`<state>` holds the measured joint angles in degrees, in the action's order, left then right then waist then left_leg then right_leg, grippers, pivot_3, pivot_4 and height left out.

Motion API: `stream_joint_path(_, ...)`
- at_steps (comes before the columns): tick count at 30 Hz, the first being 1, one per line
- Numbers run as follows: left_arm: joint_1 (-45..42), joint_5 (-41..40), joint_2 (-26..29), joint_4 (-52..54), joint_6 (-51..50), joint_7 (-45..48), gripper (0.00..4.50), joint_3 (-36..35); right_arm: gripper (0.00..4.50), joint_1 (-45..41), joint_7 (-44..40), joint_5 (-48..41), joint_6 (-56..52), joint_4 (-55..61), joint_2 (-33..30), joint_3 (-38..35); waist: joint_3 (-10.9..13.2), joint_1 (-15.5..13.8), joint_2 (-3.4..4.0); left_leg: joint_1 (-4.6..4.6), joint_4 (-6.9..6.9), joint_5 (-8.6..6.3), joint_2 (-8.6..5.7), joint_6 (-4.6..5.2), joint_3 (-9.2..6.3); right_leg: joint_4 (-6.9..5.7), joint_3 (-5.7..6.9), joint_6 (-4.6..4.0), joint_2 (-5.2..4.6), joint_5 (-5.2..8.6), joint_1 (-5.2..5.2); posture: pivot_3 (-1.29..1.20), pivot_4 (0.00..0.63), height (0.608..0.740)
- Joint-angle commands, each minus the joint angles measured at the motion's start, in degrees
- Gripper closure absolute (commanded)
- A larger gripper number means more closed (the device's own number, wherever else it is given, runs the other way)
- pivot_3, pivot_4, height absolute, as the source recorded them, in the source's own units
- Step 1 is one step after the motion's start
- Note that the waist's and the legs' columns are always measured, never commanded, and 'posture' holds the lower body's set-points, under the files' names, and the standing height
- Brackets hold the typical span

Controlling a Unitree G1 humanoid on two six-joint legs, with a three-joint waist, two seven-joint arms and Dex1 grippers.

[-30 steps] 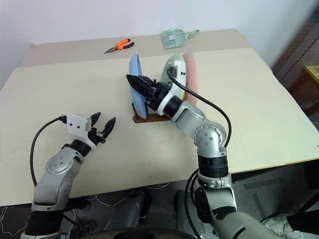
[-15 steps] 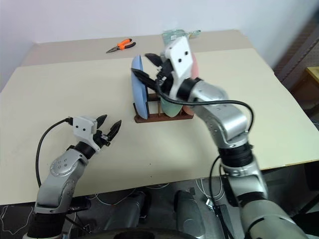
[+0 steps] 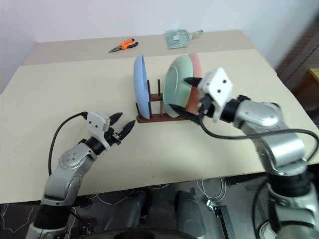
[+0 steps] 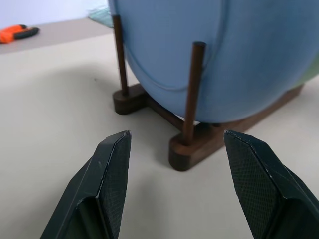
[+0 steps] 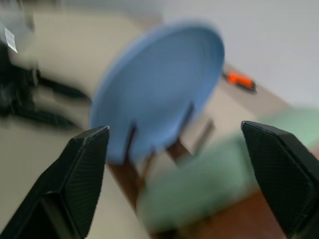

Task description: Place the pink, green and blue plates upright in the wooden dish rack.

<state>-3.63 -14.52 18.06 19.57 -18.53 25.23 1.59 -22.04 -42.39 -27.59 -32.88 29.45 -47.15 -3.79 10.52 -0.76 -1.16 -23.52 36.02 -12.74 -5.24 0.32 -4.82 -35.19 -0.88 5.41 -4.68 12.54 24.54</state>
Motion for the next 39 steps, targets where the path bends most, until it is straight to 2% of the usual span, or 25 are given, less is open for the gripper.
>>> stream_joint_path(1,-0.9,-1.2,0.4,0.7,-0.3,2.6,1.49,1.5,0.33,4.1,-1.5,4.9,2.8,3.0,-4.1,-0.5,0.0,0.0,0.0,0.0,0.01,0.0,0.01,0.0,0.0,0.0,0.0,0.0,0.0,0.0,-0.01,0.0,0.15,0.729)
stream_joint_path(3,-0.7,-1.6,1.0,1.1,-0.9,4.3,1.49,2.4,0.9,6.4,-2.0,7.3,3.9,3.4,-5.8,0.4,0.0,0.0,0.0,0.0,0.02,0.0,0.01,0.0,0.03,0.01,0.0,0.0,-0.03,0.0,-0.01,0.0,0.15,0.729)
stream_joint_path(6,0.2,-3.7,3.0,3.6,-3.3,8.3,1.49,4.3,2.33,8.0,-0.5,11.8,5.8,2.7,-5.9,2.2,0.0,0.1,0.01,0.0,0.01,-0.01,0.03,0.0,0.04,0.01,0.0,-0.01,-0.03,0.01,0.0,0.0,0.15,0.729)
stream_joint_path(7,0.3,-4.4,3.6,4.4,-4.2,9.4,1.49,4.8,2.33,8.1,-0.3,13.1,6.3,2.2,-5.8,3.0,0.0,0.1,0.01,0.0,0.01,-0.01,0.05,0.0,0.05,0.01,0.02,-0.01,-0.03,0.01,0.0,0.0,0.15,0.729)
stream_joint_path(10,0.6,-4.5,4.5,5.3,-5.3,9.5,1.49,5.1,3.46,7.9,-0.7,15.0,7.4,1.2,-5.0,4.8,0.0,0.0,0.02,0.0,0.01,-0.01,0.05,0.0,0.04,0.02,0.03,-0.01,-0.04,0.01,0.01,0.0,0.15,0.729)
stream_joint_path(12,0.9,-4.4,4.5,5.6,-5.6,9.2,1.49,5.1,4.37,7.7,-0.8,16.0,7.9,0.9,-4.6,5.8,0.0,0.0,0.02,0.0,0.03,-0.01,0.05,0.0,0.04,0.02,0.03,-0.01,-0.05,0.01,0.0,0.0,0.15,0.729)
stream_joint_path(20,2.2,-4.2,4.4,7.0,-6.1,8.8,1.49,5.3,4.45,4.3,0.1,20.2,9.0,-0.8,-2.4,7.9,0.0,0.0,0.03,-0.01,0.03,-0.01,0.05,0.01,0.04,0.03,0.03,-0.01,-0.05,0.01,-0.01,0.0,0.15,0.729)
stream_joint_path(31,3.2,-3.9,4.3,7.6,-5.9,8.1,1.49,5.8,4.45,-2.1,-0.3,20.7,8.5,0.7,3.2,10.6,0.0,0.0,0.03,-0.01,0.03,-0.01,0.04,0.01,0.03,0.03,0.05,-0.01,-0.04,0.0,-0.01,0.0,0.15,0.729)
stream_joint_path(36,3.4,-3.6,4.2,7.6,-5.7,7.9,1.49,6.1,4.45,-1.1,-1.5,21.7,9.0,-0.3,1.8,10.1,0.0,0.0,0.03,0.0,0.03,-0.01,0.04,0.01,0.03,0.03,0.05,-0.01,-0.04,0.0,-0.01,0.0,0.15,0.729)
stream_joint_path(39,3.9,-3.4,4.7,7.5,-5.5,8.0,1.49,6.2,4.45,3.1,-4.9,19.1,8.3,-0.2,-1.3,6.3,0.0,-0.3,0.03,-0.01,0.03,-0.01,0.04,0.01,0.02,0.03,0.06,-0.01,-0.04,0.0,-0.01,0.0,0.15,0.729)
